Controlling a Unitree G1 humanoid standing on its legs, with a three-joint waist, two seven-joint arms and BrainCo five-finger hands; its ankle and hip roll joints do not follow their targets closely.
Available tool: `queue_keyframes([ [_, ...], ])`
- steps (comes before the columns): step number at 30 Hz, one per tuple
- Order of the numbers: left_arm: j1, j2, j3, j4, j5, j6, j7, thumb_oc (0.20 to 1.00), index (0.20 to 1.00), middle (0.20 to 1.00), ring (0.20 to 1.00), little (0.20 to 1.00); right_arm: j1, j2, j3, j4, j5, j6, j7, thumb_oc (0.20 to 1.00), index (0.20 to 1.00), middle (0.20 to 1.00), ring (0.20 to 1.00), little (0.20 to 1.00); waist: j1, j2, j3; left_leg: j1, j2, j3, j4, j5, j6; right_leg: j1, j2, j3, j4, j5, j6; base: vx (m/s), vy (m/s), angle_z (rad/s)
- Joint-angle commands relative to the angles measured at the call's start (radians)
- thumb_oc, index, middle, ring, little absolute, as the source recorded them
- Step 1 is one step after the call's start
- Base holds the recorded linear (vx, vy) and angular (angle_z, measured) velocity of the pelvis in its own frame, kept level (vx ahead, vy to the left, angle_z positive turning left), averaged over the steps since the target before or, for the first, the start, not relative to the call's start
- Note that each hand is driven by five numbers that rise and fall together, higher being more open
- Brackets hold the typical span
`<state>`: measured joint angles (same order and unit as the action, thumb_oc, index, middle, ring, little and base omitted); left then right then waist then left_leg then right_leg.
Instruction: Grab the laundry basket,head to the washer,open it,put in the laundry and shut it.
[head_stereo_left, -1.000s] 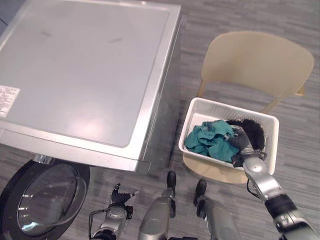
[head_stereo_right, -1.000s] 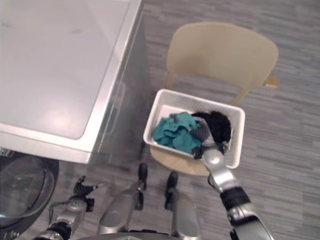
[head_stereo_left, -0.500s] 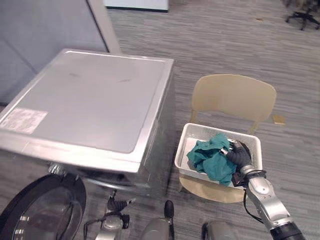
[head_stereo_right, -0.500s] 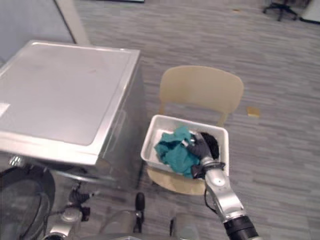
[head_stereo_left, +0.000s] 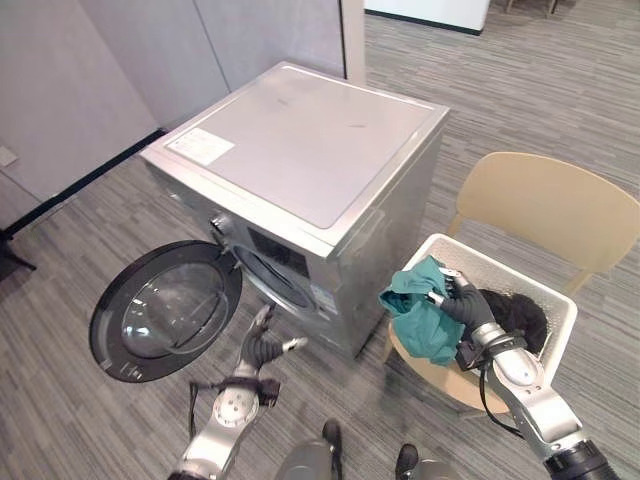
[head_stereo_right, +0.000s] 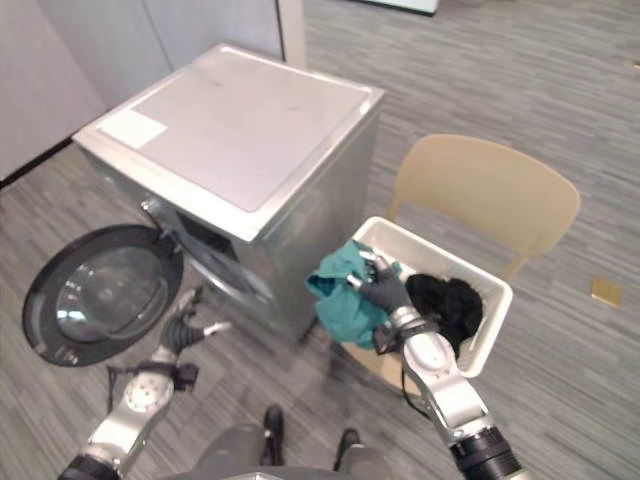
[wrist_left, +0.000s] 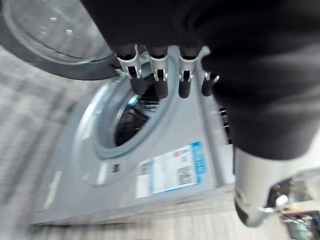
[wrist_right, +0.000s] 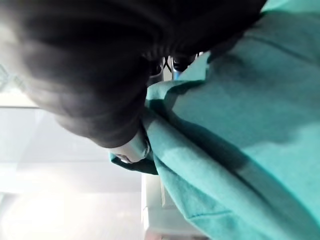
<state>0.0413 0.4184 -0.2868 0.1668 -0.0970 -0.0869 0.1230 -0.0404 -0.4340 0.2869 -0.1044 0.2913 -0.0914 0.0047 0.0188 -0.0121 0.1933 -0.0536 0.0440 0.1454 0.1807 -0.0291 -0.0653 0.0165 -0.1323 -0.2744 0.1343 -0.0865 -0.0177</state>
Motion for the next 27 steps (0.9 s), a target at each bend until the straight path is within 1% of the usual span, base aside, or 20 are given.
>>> queue_keyframes([
  [1,-0.078,0.061,-0.061,-0.067,0.102,-0.066,-0.019,1.000,1.000,1.000,1.000,1.000,-0.105,0.045,0.015,-0.055,0.089,-0.078,0.044,0.200,0.200,0.200,0.200,0.200,-0.014,-0.024,-0.030,0.047,0.011,0.013,-0.124,0.046,-0.007,-0.034,0.039,0.067,-0.151,0.143,0.103,-0.03,0.066,0.67],
  [3,-0.106,0.065,-0.109,-0.070,0.165,-0.071,-0.006,1.000,1.000,1.000,1.000,1.000,-0.132,0.053,0.044,-0.050,0.109,-0.080,0.043,0.200,0.200,0.200,0.200,0.200,-0.022,-0.019,-0.050,0.073,0.001,0.006,-0.197,0.063,-0.006,-0.019,0.050,0.059,-0.163,0.141,0.108,0.10,0.045,0.78],
  [5,-0.174,0.084,-0.184,-0.115,0.260,-0.071,0.018,1.000,1.000,1.000,1.000,1.000,-0.208,0.071,0.112,-0.053,0.156,-0.080,0.039,0.200,0.200,0.200,0.200,0.200,-0.018,-0.024,-0.066,0.096,-0.014,-0.014,-0.235,0.065,0.003,0.000,0.058,0.075,-0.166,0.145,0.111,0.10,0.075,0.61],
  [6,-0.176,0.084,-0.184,-0.114,0.261,-0.071,0.019,1.000,1.000,1.000,1.000,1.000,-0.211,0.071,0.112,-0.051,0.157,-0.081,0.039,0.200,0.200,0.200,0.200,0.200,-0.017,-0.024,-0.062,0.099,-0.015,-0.013,-0.237,0.066,0.003,0.002,0.058,0.077,-0.166,0.144,0.111,0.03,0.112,-0.06],
  [7,-0.210,0.075,-0.227,-0.126,0.286,-0.071,0.027,1.000,1.000,1.000,1.000,1.000,-0.252,0.086,0.145,-0.068,0.176,-0.080,0.034,0.200,0.200,0.200,0.200,0.200,-0.016,-0.028,-0.072,0.110,-0.017,-0.005,-0.253,0.067,0.007,0.009,0.059,0.082,-0.168,0.147,0.115,0.00,0.081,-0.17],
  [9,-0.259,0.055,-0.275,-0.115,0.308,-0.066,0.037,1.000,1.000,1.000,1.000,1.000,-0.303,0.101,0.177,-0.080,0.176,-0.080,0.018,0.200,0.200,0.200,0.200,0.200,-0.015,-0.033,-0.080,0.117,-0.021,-0.006,-0.260,0.065,0.011,0.014,0.058,0.085,-0.171,0.150,0.119,0.02,0.080,-0.12],
  [11,-0.292,0.028,-0.312,-0.099,0.323,-0.059,0.052,1.000,1.000,1.000,1.000,1.000,-0.350,0.136,0.210,-0.083,0.198,-0.080,0.008,0.200,0.200,0.200,0.200,0.200,-0.016,-0.035,-0.086,0.123,-0.024,-0.002,-0.266,0.061,0.015,0.013,0.057,0.092,-0.172,0.154,0.123,0.02,0.069,0.02],
  [13,-0.309,0.015,-0.327,-0.089,0.334,-0.060,0.061,1.000,1.000,1.000,1.000,1.000,-0.374,0.151,0.227,-0.079,0.204,-0.080,0.004,0.200,0.200,0.200,0.200,0.200,-0.015,-0.036,-0.087,0.125,-0.026,0.002,-0.268,0.059,0.018,0.014,0.056,0.097,-0.172,0.155,0.124,0.01,0.043,-0.17],
  [15,-0.331,-0.009,-0.344,-0.076,0.345,-0.050,0.083,1.000,1.000,1.000,1.000,1.000,-0.400,0.191,0.260,-0.074,0.246,-0.082,-0.004,0.200,0.200,0.200,0.200,0.200,-0.014,-0.038,-0.092,0.128,-0.029,0.003,-0.268,0.056,0.021,0.018,0.055,0.103,-0.174,0.157,0.127,0.01,0.044,-0.15],
  [18,-0.353,-0.030,-0.342,-0.067,0.349,-0.039,0.112,1.000,1.000,1.000,1.000,1.000,-0.395,0.227,0.290,-0.078,0.301,-0.081,-0.004,0.200,0.200,0.200,0.200,0.200,-0.017,-0.039,-0.097,0.134,-0.032,0.009,-0.268,0.053,0.024,0.023,0.054,0.110,-0.176,0.158,0.129,0.02,0.037,-0.04],
  [19,-0.367,-0.035,-0.334,-0.066,0.342,-0.037,0.129,0.438,0.438,0.438,0.438,0.438,-0.389,0.236,0.302,-0.079,0.312,-0.083,-0.005,0.200,0.200,0.200,0.200,0.200,-0.016,-0.040,-0.097,0.136,-0.032,0.009,-0.268,0.053,0.025,0.025,0.053,0.111,-0.175,0.159,0.131,0.03,0.028,-0.04],
  [20,-0.365,-0.037,-0.316,-0.078,0.330,-0.037,0.151,0.200,0.200,0.200,0.200,0.200,-0.363,0.244,0.313,-0.080,0.332,-0.075,0.003,0.200,0.200,0.200,0.200,0.200,-0.017,-0.039,-0.099,0.141,-0.032,0.012,-0.268,0.050,0.026,0.028,0.052,0.114,-0.176,0.161,0.133,0.02,0.017,-0.04],
  [21,-0.363,-0.037,-0.315,-0.079,0.330,-0.036,0.152,0.200,0.200,0.200,0.200,0.200,-0.363,0.244,0.314,-0.080,0.332,-0.075,0.003,0.200,0.200,0.200,0.200,0.200,-0.017,-0.039,-0.100,0.142,-0.032,0.013,-0.268,0.049,0.026,0.028,0.052,0.114,-0.176,0.161,0.133,0.03,0.022,-0.03],
  [22,-0.350,-0.033,-0.283,-0.102,0.318,-0.034,0.175,0.200,0.200,0.200,0.200,0.200,-0.337,0.237,0.320,-0.080,0.330,-0.066,0.009,0.470,0.470,0.470,0.470,0.470,-0.017,-0.039,-0.103,0.145,-0.032,0.015,-0.268,0.046,0.027,0.032,0.051,0.117,-0.178,0.161,0.134,0.00,0.000,0.00],
  [23,-0.339,-0.028,-0.267,-0.115,0.310,-0.032,0.183,0.200,0.200,0.200,0.200,0.200,-0.323,0.231,0.324,-0.076,0.326,-0.059,0.013,1.000,1.000,1.000,1.000,1.000,-0.017,-0.038,-0.104,0.147,-0.032,0.016,-0.268,0.046,0.027,0.034,0.051,0.119,-0.180,0.161,0.135,0.02,0.015,-0.03],
  [24,-0.336,-0.027,-0.266,-0.118,0.310,-0.031,0.182,0.200,0.200,0.200,0.200,0.200,-0.322,0.231,0.325,-0.077,0.326,-0.059,0.013,1.000,1.000,1.000,1.000,1.000,-0.018,-0.038,-0.105,0.148,-0.032,0.017,-0.268,0.045,0.027,0.035,0.051,0.119,-0.180,0.161,0.135,0.02,0.010,-0.05],
  [26,-0.286,0.000,-0.210,-0.157,0.286,-0.030,0.193,0.200,0.200,0.200,0.200,0.200,-0.303,0.188,0.312,-0.081,0.282,-0.045,0.020,1.000,1.000,1.000,1.000,1.000,-0.015,-0.036,-0.108,0.153,-0.033,0.017,-0.268,0.043,0.028,0.040,0.052,0.126,-0.184,0.161,0.135,0.02,0.009,-0.08],
  [27,-0.285,0.000,-0.210,-0.157,0.286,-0.030,0.193,0.200,0.200,0.200,0.200,0.200,-0.303,0.188,0.312,-0.081,0.282,-0.045,0.020,1.000,1.000,1.000,1.000,1.000,-0.015,-0.036,-0.109,0.153,-0.033,0.017,-0.268,0.043,0.028,0.041,0.052,0.126,-0.184,0.161,0.135,0.03,0.008,-0.08],
])
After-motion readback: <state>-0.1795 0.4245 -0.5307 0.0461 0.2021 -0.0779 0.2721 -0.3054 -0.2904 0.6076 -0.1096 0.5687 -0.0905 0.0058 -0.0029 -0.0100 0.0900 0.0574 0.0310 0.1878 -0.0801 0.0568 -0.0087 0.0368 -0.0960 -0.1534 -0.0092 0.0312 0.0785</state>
